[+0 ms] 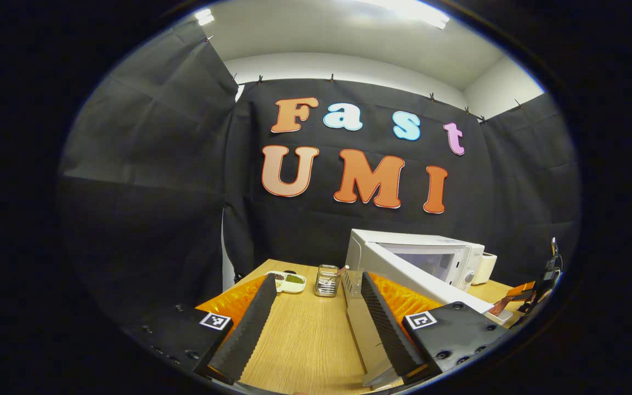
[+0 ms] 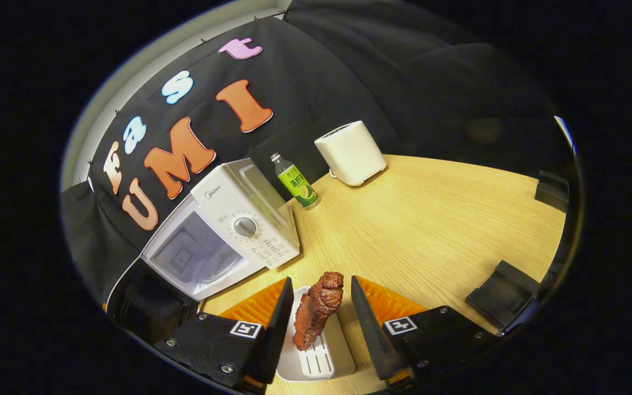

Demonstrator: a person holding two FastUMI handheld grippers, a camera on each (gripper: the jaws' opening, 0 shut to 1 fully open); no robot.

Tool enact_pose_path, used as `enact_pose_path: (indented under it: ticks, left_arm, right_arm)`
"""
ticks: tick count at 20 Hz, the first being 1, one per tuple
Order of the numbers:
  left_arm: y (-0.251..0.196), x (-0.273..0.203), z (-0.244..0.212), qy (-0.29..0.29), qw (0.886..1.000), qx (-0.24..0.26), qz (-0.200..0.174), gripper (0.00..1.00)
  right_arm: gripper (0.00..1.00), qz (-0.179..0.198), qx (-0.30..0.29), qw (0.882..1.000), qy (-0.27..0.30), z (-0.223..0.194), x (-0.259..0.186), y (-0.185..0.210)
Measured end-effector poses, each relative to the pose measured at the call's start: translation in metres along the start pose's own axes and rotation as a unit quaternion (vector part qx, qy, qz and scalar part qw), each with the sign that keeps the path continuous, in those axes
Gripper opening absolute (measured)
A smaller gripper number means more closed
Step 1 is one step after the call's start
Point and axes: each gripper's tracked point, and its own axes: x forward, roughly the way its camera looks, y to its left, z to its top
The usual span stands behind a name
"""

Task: Open the microwave oven with the left hand, put the food in, and close the microwave oven.

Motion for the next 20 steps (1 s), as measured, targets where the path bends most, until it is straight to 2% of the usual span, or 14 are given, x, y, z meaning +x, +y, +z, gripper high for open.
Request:
enact_pose_path:
  ticks: [2,4,6,10,11,15,17,20]
  left_arm:
    - [0.002,0.003,-0.003,0.006,1.000,-0.003,0.001,0.97]
    - [0.004,0.003,-0.004,0.008,1.000,-0.004,0.003,0.97]
    - [0.007,0.002,-0.004,0.008,1.000,-0.002,0.006,0.97]
    - [0.010,0.002,-0.006,0.011,1.000,-0.002,0.008,0.96]
    - [0.012,0.002,-0.006,0.012,1.000,-0.003,0.009,0.99]
    - [0.021,0.000,-0.007,0.015,1.000,-0.002,0.020,0.97]
    - [0.024,-0.001,-0.005,0.012,1.000,0.002,0.025,0.99]
    - [0.020,-0.003,-0.002,0.008,1.000,0.001,0.020,0.97]
  right_arm:
    - [0.57,-0.011,0.000,1.000,0.000,-0.002,0.002,-0.003]
    - [0.28,0.007,0.028,1.000,-0.006,0.006,-0.001,0.007]
    - [0.18,0.010,0.035,0.999,-0.003,0.004,-0.007,0.013]
    - [0.12,-0.014,-0.025,0.999,-0.022,0.022,-0.020,0.026]
    - [0.12,-0.009,-0.031,0.999,-0.030,0.030,-0.026,0.036]
    - [0.12,0.038,-0.033,0.997,-0.054,0.047,-0.048,0.095]
    - [0.12,0.055,-0.032,0.996,-0.056,0.046,-0.048,0.121]
    - [0.12,0.078,-0.014,0.995,-0.056,0.037,-0.039,0.165]
